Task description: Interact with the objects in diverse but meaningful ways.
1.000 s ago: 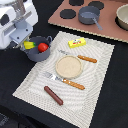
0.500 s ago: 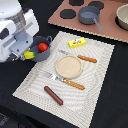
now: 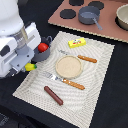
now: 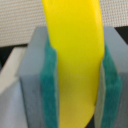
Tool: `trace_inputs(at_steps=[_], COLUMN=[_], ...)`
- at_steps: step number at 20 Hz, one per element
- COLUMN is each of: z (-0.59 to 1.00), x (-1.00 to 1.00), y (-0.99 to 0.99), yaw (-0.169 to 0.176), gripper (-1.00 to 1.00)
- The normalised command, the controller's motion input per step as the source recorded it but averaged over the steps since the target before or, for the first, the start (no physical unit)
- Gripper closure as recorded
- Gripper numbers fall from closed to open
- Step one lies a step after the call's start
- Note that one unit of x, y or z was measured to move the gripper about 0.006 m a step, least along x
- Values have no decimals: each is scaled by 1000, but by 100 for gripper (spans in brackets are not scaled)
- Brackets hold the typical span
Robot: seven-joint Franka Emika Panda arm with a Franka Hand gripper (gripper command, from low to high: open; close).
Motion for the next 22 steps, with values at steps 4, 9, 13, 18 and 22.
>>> trace_inputs(at_steps=[4,9,13,18,22], z=[-194,-138,74,426,723], x=[344,372,177,34,80], y=[-202,-181,-317,-255,-173], yaw=[0,0,27,71,73], gripper=[100,100,100,-100,-100])
